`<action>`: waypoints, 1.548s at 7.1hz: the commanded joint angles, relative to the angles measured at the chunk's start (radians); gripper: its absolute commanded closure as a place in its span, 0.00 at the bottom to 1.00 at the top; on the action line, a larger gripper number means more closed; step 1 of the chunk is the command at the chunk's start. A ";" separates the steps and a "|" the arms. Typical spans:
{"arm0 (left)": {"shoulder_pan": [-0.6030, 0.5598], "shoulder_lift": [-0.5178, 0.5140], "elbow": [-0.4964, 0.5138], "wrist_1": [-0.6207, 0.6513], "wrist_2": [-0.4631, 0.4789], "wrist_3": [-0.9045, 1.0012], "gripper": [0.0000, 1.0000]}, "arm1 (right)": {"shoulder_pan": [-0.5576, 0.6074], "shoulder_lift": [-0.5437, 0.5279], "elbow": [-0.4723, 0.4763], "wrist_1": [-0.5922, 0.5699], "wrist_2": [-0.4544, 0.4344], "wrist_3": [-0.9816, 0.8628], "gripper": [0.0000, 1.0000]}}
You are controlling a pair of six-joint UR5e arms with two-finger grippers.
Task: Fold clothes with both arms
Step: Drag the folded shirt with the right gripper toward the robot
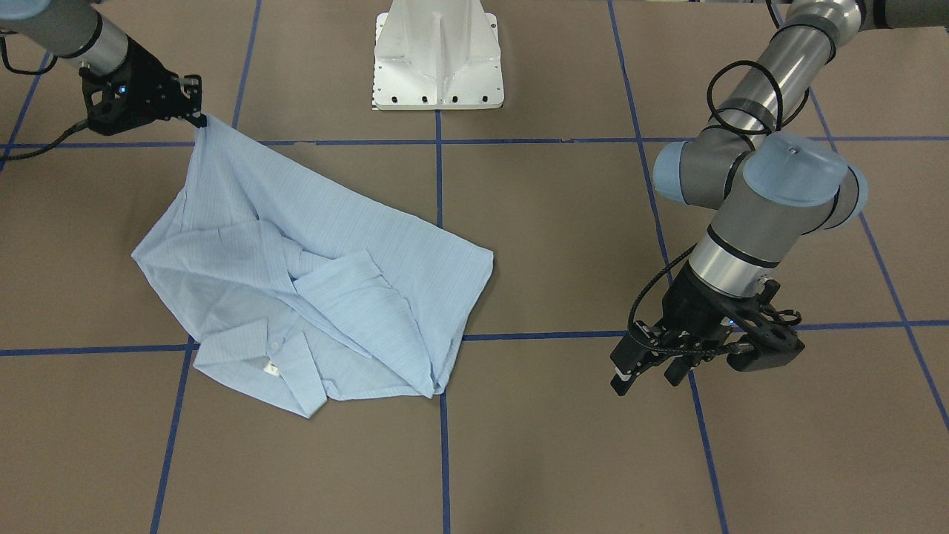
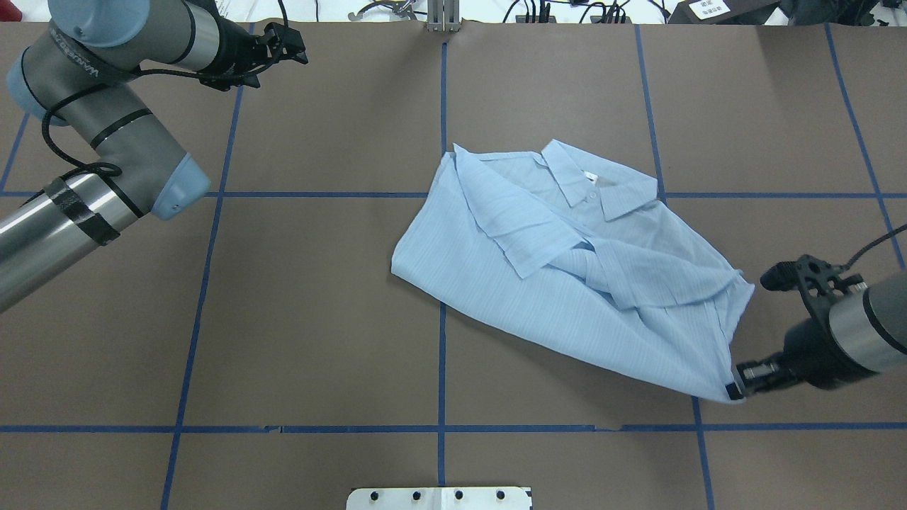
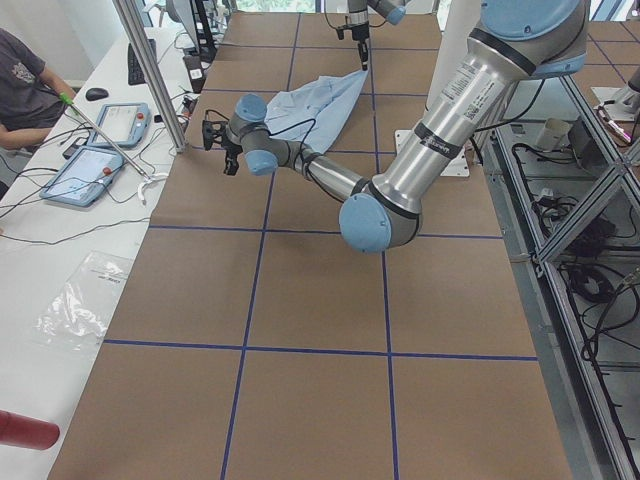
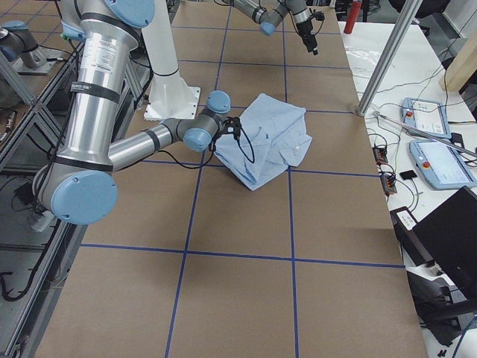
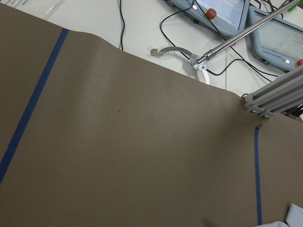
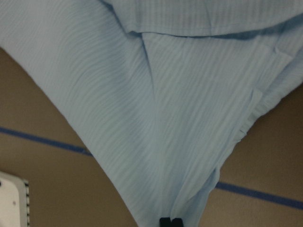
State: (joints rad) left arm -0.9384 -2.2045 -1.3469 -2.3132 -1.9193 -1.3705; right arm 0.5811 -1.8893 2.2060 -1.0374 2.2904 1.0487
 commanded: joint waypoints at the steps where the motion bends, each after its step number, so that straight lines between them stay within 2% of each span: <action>1: 0.027 0.028 -0.035 0.000 0.043 -0.012 0.00 | -0.215 -0.077 0.046 0.083 0.035 0.060 1.00; 2: 0.033 0.031 -0.043 0.000 0.046 -0.019 0.00 | -0.307 -0.055 0.046 0.085 0.034 0.107 1.00; 3: 0.043 0.032 -0.052 0.000 0.048 -0.031 0.00 | -0.340 -0.025 0.037 0.085 0.030 0.129 0.01; 4: 0.058 0.032 -0.060 0.000 0.043 -0.030 0.00 | -0.336 0.007 0.031 0.085 0.029 0.129 0.00; 6: 0.134 0.034 -0.108 0.006 0.034 -0.035 0.00 | -0.133 0.181 -0.050 0.085 0.024 0.128 0.00; 7: 0.182 0.039 -0.147 0.036 0.036 -0.086 0.00 | -0.037 0.212 -0.064 0.085 0.020 0.128 0.00; 9: 0.287 0.034 -0.224 0.124 0.048 -0.200 0.07 | 0.134 0.236 -0.074 0.085 0.023 0.113 0.00; 10: 0.355 0.025 -0.221 0.133 0.074 -0.205 0.08 | 0.188 0.237 -0.078 0.086 0.020 0.109 0.00; 11: 0.433 0.011 -0.212 0.133 0.150 -0.202 0.13 | 0.218 0.258 -0.084 0.086 0.018 0.109 0.00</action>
State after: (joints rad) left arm -0.5964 -2.1795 -1.5609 -2.1900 -1.8377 -1.5653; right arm 0.7464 -1.6491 2.1284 -0.9516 2.3105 1.1604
